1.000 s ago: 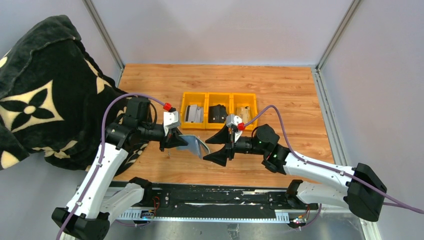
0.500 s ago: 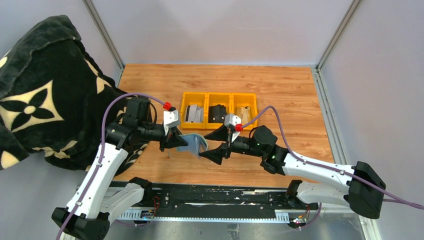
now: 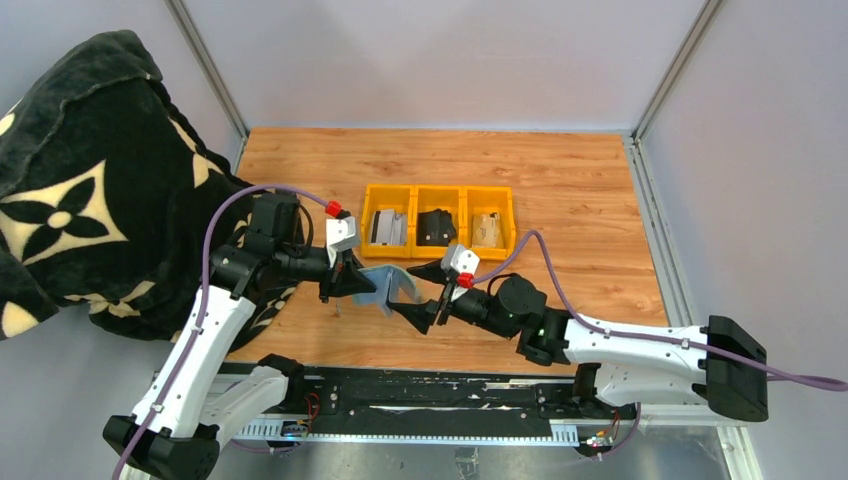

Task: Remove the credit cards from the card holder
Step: Pick up the card holder from the corner of the board.

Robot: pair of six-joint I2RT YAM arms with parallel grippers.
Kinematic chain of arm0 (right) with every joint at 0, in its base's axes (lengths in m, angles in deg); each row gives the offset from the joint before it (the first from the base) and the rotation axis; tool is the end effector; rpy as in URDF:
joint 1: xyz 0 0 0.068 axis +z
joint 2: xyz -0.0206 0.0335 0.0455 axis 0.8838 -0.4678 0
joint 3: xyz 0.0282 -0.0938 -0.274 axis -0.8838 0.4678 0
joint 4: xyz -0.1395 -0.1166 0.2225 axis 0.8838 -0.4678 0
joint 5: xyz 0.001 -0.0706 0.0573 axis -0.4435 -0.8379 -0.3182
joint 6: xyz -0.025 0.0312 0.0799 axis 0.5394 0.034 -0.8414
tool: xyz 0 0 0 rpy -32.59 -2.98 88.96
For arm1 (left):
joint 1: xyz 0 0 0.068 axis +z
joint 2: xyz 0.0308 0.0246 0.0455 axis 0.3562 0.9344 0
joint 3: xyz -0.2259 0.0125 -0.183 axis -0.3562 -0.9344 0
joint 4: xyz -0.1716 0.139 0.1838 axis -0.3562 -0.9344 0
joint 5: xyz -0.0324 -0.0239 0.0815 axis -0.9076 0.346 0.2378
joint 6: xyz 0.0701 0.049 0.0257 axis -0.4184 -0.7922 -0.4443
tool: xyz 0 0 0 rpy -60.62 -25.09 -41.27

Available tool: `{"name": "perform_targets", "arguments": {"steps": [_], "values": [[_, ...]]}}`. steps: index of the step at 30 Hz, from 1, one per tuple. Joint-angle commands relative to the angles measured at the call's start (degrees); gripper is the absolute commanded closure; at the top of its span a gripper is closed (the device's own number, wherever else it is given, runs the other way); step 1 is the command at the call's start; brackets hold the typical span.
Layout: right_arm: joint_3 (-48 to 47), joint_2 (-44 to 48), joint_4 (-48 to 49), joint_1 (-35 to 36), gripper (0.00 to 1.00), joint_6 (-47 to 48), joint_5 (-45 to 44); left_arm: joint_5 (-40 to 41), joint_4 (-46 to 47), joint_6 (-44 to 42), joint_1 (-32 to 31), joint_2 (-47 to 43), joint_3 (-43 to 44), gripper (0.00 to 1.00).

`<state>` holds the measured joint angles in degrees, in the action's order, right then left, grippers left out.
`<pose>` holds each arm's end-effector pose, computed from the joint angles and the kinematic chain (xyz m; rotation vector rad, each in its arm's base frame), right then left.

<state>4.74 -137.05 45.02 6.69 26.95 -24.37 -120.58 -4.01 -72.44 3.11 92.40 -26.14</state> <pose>0.1063 0.2854 0.3222 -0.8227 1.1977 1.0864 0.1588 -0.1215 0.3489 1.2492 1.7349 -1.0665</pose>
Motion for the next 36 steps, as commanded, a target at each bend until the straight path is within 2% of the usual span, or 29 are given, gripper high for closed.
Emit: {"name": "perform_targets", "arguments": {"steps": [1, 6, 13, 20, 24, 30, 36], "values": [[-1.16, -1.31, 5.98, 4.69, 0.26, 8.22, -19.58, -4.47, -0.24, 3.32, -0.35, -0.65, 2.06, 1.0], [-0.77, -3.3, 13.76, 8.77, 0.26, 14.91, -32.77, -4.98, -0.19, 5.24, -0.35, -1.33, 2.38, 1.0], [0.8, -3.01, 19.95, 12.23, 0.32, 21.1, -37.44, -5.3, -0.22, 5.95, -0.34, -2.1, 1.9, 1.0], [1.7, -1.87, 18.32, 13.96, 0.34, 23.91, -40.31, -6.26, -0.19, 6.01, -0.35, -1.61, 2.52, 1.0], [1.87, -1.68, 17.39, 13.93, 0.31, 24.7, -39.89, -6.89, -0.12, 5.99, -0.34, -1.7, 2.92, 1.0], [1.81, 0.76, 9.01, 13.45, 0.23, 18.9, -31.48, -8.59, -0.04, 5.65, -0.35, -2.25, 3.56, 1.0], [3.62, 4.7, 6.61, 12.45, 0.18, 14.79, -26.07, -10.56, -0.09, 5.45, -0.35, -2.67, 4.27, 1.0]]}}
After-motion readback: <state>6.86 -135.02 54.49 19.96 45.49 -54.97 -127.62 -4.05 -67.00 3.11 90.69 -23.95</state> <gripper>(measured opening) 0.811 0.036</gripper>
